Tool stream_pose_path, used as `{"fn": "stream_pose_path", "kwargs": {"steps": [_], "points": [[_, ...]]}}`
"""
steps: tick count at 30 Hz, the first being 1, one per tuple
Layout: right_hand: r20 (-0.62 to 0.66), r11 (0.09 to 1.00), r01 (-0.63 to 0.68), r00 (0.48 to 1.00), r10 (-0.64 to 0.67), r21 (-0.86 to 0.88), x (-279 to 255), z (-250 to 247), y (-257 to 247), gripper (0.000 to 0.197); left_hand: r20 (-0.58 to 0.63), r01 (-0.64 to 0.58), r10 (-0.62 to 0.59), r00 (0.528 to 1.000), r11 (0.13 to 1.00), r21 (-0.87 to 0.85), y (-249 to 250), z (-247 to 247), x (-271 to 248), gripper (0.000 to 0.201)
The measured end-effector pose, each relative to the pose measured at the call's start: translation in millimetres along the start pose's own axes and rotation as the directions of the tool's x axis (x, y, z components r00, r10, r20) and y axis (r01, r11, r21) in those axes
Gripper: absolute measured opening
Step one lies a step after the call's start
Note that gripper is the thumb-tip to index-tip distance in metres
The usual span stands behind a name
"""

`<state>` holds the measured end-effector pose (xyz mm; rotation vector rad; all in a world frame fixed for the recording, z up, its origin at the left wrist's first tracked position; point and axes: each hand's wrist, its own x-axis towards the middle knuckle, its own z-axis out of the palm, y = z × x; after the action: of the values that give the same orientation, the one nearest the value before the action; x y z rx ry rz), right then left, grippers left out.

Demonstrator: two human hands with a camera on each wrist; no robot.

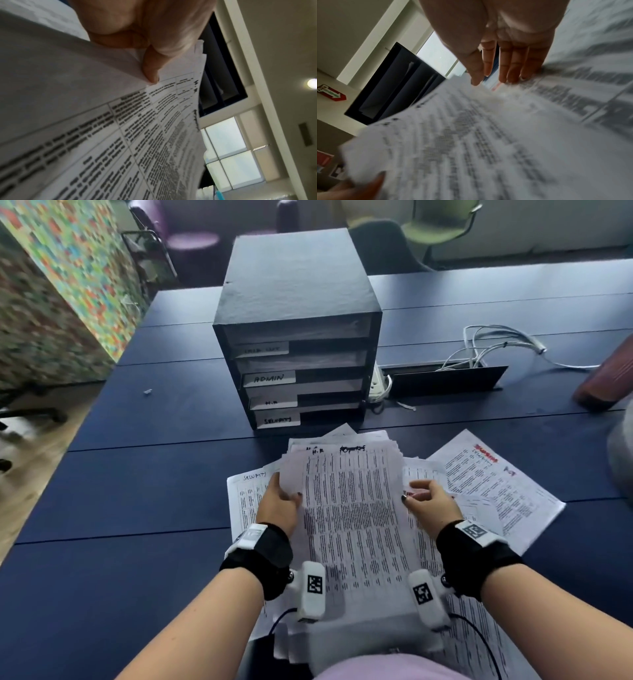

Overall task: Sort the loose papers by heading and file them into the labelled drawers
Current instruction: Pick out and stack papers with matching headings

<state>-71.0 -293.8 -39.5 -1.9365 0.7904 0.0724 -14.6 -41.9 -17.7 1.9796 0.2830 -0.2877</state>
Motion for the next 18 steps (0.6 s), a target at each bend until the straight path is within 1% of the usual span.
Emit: {"fn": "stream_pose_path", "kwargs": {"steps": [1,2,4,6,8,9,10,12,13,15,16,18], "points": [[0.004,1.0,-0.003,1.0,0.003,0.014,0,-6,2,0.027,-0.016,-0.015,0.014,1.0,0.998,-0.066,5,-4,0,0.035],[0.035,0.998,-0.021,0.999,0.019,0.054,0,-10,4,0.031,-0.037,-0.045,0.041,0.999,0.989,-0.141,9,-7,3,0.035],[0.123,0.985,-0.047,0.992,0.026,0.169,-4,-16,3,0.035,-0.062,-0.074,0.057,0.996,0.947,-0.313,17,-16,7,0.039],[0.209,0.973,-0.04,0.978,-0.009,0.227,-14,-19,-5,0.04,-0.072,-0.094,0.069,0.995,0.898,-0.431,27,-24,11,0.042],[0.255,0.97,0.004,0.965,-0.068,0.241,-21,-21,-9,0.047,-0.084,-0.114,0.082,0.993,0.85,-0.514,36,-31,16,0.042],[0.262,0.969,0.028,0.96,-0.094,0.245,-25,-21,-11,0.048,-0.093,-0.126,0.09,0.992,0.832,-0.541,41,-35,18,0.042],[0.284,0.959,0.023,0.953,-0.107,0.284,-29,-21,-12,0.053,-0.099,-0.145,0.108,0.989,0.817,-0.559,48,-38,19,0.044],[0.359,0.908,-0.041,0.925,-0.123,0.416,-32,-21,-11,0.071,-0.104,-0.183,0.151,0.983,0.788,-0.588,58,-44,21,0.045],[0.406,0.881,-0.066,0.901,-0.149,0.469,-34,-21,-12,0.075,-0.116,-0.194,0.156,0.981,0.777,-0.598,62,-46,21,0.045],[0.479,0.832,-0.107,0.854,-0.204,0.544,-36,-21,-13,0.073,-0.161,-0.219,0.152,0.975,0.767,-0.604,65,-49,23,0.042],[0.499,0.812,-0.133,0.84,-0.212,0.568,-36,-22,-13,0.075,-0.184,-0.23,0.148,0.972,0.767,-0.599,66,-50,24,0.039],[0.492,0.754,-0.184,0.846,-0.206,0.631,-38,-24,-14,0.085,-0.21,-0.226,0.12,0.97,0.758,-0.611,65,-51,25,0.036]]}}
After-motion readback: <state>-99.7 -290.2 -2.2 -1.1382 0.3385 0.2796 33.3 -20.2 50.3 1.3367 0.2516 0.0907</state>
